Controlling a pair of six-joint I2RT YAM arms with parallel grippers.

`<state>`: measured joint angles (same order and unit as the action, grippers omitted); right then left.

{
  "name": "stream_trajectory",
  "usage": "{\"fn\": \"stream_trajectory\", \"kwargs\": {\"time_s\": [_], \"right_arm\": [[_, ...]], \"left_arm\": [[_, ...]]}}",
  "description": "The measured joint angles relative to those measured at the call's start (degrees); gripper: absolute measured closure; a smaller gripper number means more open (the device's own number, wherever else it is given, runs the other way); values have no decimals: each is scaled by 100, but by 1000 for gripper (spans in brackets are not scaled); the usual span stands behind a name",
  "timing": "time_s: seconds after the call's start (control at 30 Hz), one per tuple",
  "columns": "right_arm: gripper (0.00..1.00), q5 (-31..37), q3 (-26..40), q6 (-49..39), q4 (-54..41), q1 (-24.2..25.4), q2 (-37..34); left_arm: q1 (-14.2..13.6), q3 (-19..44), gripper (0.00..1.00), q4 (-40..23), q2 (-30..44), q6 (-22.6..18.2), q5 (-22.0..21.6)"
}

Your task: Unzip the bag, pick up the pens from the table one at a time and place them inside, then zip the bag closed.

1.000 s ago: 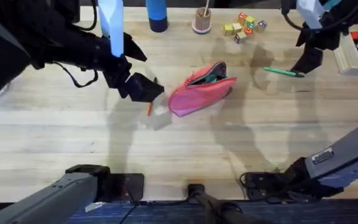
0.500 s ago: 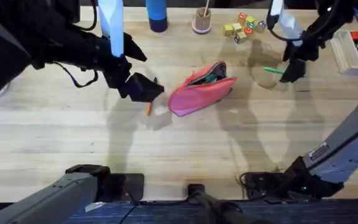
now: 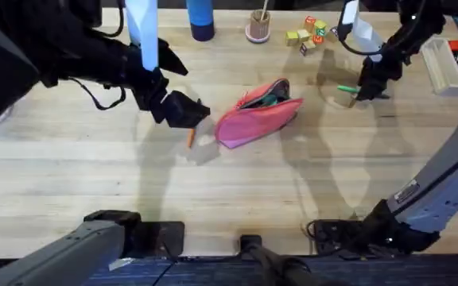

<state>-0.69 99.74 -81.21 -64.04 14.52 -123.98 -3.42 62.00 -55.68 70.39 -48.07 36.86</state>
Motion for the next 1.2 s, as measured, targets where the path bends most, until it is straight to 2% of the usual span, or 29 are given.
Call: {"fn": "stream_trajectory", "kwargs": {"time_s": [0.23,0.3,0.33,0.37,0.87,1.2], "right_arm": [[751,4,-2,5,-107,0,-7],[851,4,-2,14,-123,0,-14],[933,12,-2,18,-121,0,-16],[954,19,-2,26,-121,0,-16],[972,111,-7,24,-67,-126,67],[971,-84,-11,22,15,-742,1286]], "left_arm": [[0,0,8,-2,0,2,0],[0,0,8,0,0,1,0],[0,0,8,-2,0,2,0],[0,0,8,-2,0,2,0],[0,0,7,-2,0,2,0],[0,0,7,0,0,2,0]]}}
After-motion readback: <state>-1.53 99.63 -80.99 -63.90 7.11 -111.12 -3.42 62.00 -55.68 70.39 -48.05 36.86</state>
